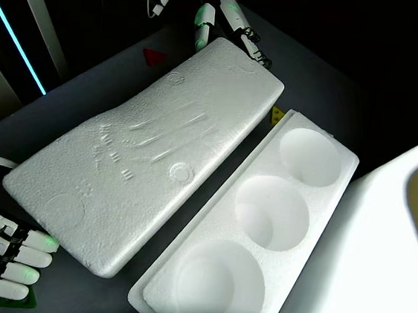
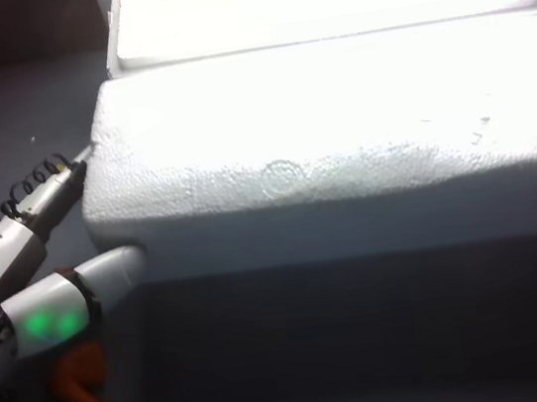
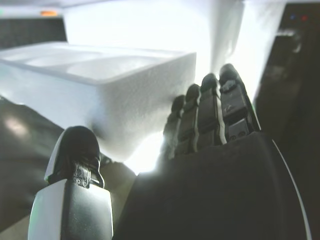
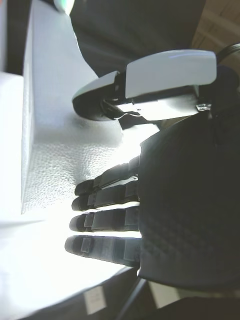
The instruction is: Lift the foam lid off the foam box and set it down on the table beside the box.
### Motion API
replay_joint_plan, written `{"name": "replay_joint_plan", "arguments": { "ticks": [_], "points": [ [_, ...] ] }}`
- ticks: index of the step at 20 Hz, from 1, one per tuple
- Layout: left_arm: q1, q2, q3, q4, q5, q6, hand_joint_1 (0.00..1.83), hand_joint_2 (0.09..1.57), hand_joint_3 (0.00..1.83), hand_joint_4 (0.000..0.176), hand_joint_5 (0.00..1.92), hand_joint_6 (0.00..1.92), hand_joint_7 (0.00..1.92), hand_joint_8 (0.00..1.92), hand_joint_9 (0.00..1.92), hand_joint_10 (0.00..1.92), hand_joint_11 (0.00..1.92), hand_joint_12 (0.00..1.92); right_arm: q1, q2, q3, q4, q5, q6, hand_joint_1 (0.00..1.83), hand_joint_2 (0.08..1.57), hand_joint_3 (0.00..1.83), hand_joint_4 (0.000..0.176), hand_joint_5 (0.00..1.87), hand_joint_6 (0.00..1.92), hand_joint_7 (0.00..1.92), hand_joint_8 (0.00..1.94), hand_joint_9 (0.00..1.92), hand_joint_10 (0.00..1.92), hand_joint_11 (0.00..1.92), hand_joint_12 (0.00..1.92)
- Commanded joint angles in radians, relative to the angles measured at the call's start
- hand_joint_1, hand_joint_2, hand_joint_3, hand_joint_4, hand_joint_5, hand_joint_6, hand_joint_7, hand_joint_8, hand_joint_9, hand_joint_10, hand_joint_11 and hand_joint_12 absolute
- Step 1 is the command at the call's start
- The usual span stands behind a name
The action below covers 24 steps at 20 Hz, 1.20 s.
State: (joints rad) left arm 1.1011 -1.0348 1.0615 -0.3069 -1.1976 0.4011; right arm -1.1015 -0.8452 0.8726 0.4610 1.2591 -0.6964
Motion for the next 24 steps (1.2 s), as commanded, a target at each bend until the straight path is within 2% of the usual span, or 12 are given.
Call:
{"name": "replay_joint_plan", "arguments": {
  "ticks": [1,6,7,8,9,14,16,18,19,22,23,24],
  "points": [
    [-0.005,-0.011,0.003,0.043,-0.116,-0.007,0.32,1.20,0.00,0.000,0.05,0.01,0.00,0.00,0.00,0.00,0.00,0.00,0.005,0.001,0.005,-0.029,0.107,0.010,0.36,1.26,0.00,0.000,0.03,0.20,0.00,0.00,0.00,0.00,0.00,0.00],
    [0.021,-0.016,0.011,-0.002,-0.104,-0.002,0.37,1.20,0.00,0.000,0.06,0.01,0.00,0.00,0.00,0.00,0.00,0.00,-0.004,-0.010,0.017,0.003,0.086,0.010,0.35,1.25,0.00,0.000,0.00,0.02,0.00,0.00,0.00,0.00,0.07,0.04],
    [0.025,-0.015,0.011,-0.007,-0.103,0.000,0.37,1.20,0.00,0.000,0.06,0.01,0.00,0.00,0.00,0.00,0.00,0.00,-0.006,-0.010,0.017,0.007,0.086,0.010,0.34,1.22,0.01,0.000,0.00,0.00,0.00,0.00,0.00,0.00,0.01,0.47],
    [0.030,-0.014,0.012,-0.015,-0.102,0.001,0.37,1.20,0.00,0.000,0.06,0.01,0.00,0.00,0.00,0.00,0.00,0.00,-0.010,-0.010,0.018,0.015,0.086,0.010,0.34,1.22,0.01,0.000,0.00,0.00,0.00,0.00,0.00,0.00,0.01,0.47],
    [0.035,-0.013,0.013,-0.022,-0.102,0.001,0.38,1.21,0.00,0.000,0.05,0.00,0.00,0.00,0.00,0.00,0.00,0.00,-0.014,-0.010,0.019,0.021,0.087,0.010,0.37,1.22,0.00,0.000,0.00,0.00,0.00,0.00,0.00,0.00,0.00,0.75],
    [0.058,-0.003,0.011,-0.052,-0.116,0.004,0.38,1.19,0.00,0.000,0.00,0.00,0.00,0.00,0.00,0.00,0.02,0.01,-0.026,-0.006,0.014,0.043,0.105,0.011,0.32,1.17,0.00,0.000,0.00,0.00,0.00,0.00,0.01,0.01,0.00,1.27],
    [0.061,0.006,0.004,-0.059,-0.139,0.007,0.37,1.17,0.00,0.000,0.00,0.00,0.00,0.00,0.00,0.00,0.02,0.01,-0.027,0.002,0.005,0.046,0.132,0.011,0.38,1.17,0.00,0.000,0.00,0.00,0.00,0.00,0.00,0.00,0.00,1.09],
    [0.061,0.025,-0.009,-0.059,-0.175,0.021,0.38,1.15,0.00,0.000,0.00,0.00,0.00,0.00,0.00,0.00,0.01,0.01,-0.031,0.022,-0.009,0.043,0.173,0.010,0.38,1.16,0.00,0.000,0.00,0.00,0.00,0.00,0.00,0.00,0.00,1.20],
    [0.061,0.034,-0.013,-0.055,-0.192,0.024,0.38,1.15,0.00,0.000,0.00,0.00,0.00,0.00,0.00,0.00,0.00,0.01,-0.035,0.031,-0.014,0.036,0.193,0.010,0.39,1.18,0.00,0.000,0.00,0.00,0.00,0.00,0.00,0.00,0.00,1.05],
    [0.022,0.070,-0.024,-0.011,-0.231,0.057,0.32,1.18,0.00,0.014,0.00,0.00,0.00,0.00,0.00,0.00,0.00,0.00,-0.033,0.074,-0.038,-0.010,0.263,-0.013,0.35,1.22,0.00,0.000,0.00,0.00,0.00,0.00,0.00,0.00,0.00,0.06],
    [0.008,0.077,-0.023,0.004,-0.236,0.065,0.34,1.19,0.01,0.011,0.00,0.00,0.00,0.00,0.00,0.00,0.00,0.00,-0.025,0.085,-0.042,-0.028,0.274,-0.021,0.35,1.23,0.01,0.000,0.00,0.00,0.00,0.00,0.00,0.00,0.00,0.01],
    [-0.013,0.086,-0.019,0.023,-0.236,0.075,0.31,1.20,0.01,0.023,0.00,0.00,0.00,0.00,0.00,0.00,0.00,0.00,-0.013,0.097,-0.046,-0.048,0.279,-0.033,0.34,1.22,0.00,0.021,0.00,0.00,0.00,0.00,0.00,0.00,0.00,0.00]
  ]
}}
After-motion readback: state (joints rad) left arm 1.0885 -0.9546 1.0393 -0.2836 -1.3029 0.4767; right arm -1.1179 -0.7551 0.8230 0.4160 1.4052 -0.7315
